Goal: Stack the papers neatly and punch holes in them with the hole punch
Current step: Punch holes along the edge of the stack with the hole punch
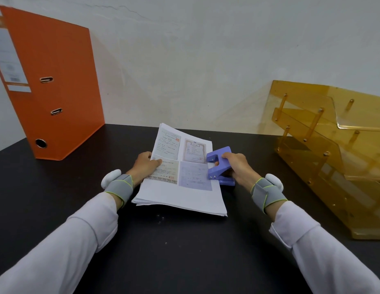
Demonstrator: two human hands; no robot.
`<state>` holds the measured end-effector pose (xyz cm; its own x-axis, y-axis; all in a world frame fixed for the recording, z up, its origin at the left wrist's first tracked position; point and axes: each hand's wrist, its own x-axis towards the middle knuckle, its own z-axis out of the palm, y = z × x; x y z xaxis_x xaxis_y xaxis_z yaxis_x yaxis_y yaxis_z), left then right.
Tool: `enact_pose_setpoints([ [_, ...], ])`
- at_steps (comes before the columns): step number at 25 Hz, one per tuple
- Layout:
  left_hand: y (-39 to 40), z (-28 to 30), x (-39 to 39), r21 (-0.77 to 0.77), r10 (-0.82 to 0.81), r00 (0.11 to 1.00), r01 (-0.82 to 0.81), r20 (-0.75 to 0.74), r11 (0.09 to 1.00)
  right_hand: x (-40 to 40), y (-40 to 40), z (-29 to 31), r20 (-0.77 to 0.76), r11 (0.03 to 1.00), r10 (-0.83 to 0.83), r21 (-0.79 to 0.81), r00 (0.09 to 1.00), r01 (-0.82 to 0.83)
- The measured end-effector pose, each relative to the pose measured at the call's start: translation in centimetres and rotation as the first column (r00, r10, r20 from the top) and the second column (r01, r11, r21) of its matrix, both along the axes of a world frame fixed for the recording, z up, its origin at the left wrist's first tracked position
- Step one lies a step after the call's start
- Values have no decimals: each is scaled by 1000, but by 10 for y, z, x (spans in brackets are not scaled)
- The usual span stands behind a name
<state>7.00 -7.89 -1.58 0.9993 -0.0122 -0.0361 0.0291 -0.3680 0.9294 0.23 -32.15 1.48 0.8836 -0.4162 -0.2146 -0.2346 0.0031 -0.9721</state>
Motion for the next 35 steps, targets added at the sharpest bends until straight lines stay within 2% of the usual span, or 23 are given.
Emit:
enact_pose_setpoints([
  [2, 0, 0, 0, -5, 3, 1000, -3, -5, 1000, 7, -5, -3, 3, 977, -42, -208, 999, 41],
  [6, 1, 0, -2, -18, 1, 1000, -1, -14, 1000, 19, -5, 12, 65, 888, -23, -457, 998, 51],
  [8, 1, 0, -1, -26, 0, 1000, 0, -19, 1000, 29, -1, 21, 43, 801, 35, -599, 998, -3],
  [11, 0, 0, -3, -42, -9, 1000, 8, -22, 999, 37, 1, 21, -78, 655, 122, -743, 989, -139],
  [14, 0, -3, -2, -48, -1, 1000, 1, -14, 999, 43, -2, 12, -182, 588, 159, -772, 970, -241],
  [21, -1, -3, -2, -79, -4, 1000, 2, -22, 997, 42, -13, -9, -165, 590, 149, -777, 975, -222],
  [31, -2, -3, -2, -125, -29, 999, 23, -43, 992, 35, -23, -43, -43, 714, 91, -694, 995, -95],
  [35, -1, -4, -2, -132, -25, 999, 21, -27, 991, 33, -21, -38, -31, 706, 89, -703, 996, -85],
])
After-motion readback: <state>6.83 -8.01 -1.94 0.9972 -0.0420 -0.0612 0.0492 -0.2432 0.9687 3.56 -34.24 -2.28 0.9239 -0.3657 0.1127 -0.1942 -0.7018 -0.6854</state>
